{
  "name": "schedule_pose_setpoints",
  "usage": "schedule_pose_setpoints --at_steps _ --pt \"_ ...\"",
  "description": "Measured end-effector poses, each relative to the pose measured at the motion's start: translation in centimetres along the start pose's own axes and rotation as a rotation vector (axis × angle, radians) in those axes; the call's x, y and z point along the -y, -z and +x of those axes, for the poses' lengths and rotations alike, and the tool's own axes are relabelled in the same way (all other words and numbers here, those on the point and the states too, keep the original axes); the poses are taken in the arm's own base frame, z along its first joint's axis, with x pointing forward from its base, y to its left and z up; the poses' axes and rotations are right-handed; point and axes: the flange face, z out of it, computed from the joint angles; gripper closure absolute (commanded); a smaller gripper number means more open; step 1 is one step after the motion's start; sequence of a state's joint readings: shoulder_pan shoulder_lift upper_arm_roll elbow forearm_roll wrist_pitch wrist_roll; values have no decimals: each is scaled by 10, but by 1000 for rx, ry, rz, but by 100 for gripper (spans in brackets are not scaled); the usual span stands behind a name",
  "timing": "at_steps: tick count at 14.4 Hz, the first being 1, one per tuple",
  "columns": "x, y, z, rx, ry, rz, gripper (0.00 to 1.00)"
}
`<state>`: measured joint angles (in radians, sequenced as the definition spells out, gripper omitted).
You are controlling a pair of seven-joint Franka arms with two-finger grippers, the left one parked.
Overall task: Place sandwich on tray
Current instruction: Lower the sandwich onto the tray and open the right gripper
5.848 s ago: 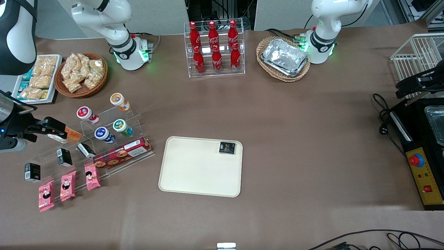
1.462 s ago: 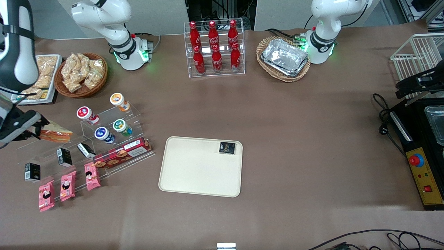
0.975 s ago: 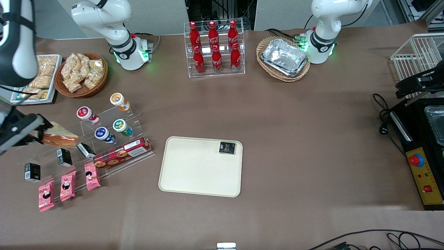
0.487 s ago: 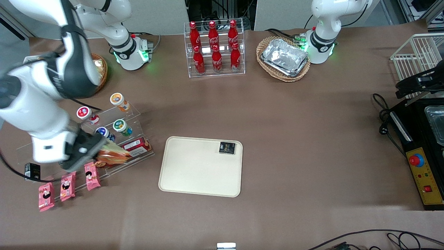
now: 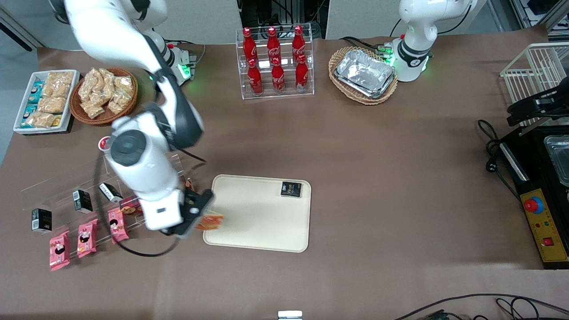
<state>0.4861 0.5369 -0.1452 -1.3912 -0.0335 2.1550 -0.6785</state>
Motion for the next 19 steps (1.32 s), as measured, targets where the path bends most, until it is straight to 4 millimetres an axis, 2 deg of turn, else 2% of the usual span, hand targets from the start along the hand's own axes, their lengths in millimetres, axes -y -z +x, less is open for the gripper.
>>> schedule_pose_setpoints --at_steps 4,7,11,13,16,17,18,19 --pt "34 -53 46 -47 107 -81 97" --pt "68 -88 70 -55 182 -100 97" --pt "96 -124 82 -54 225 -93 97" --pt "105 -133 85 -49 231 -87 97" --pt "108 -142 84 -42 203 -83 93" --pt "108 -145 83 -44 192 -84 69" --pt "108 -147 83 -46 184 -86 25" --pt "108 -148 83 -48 177 -87 0"
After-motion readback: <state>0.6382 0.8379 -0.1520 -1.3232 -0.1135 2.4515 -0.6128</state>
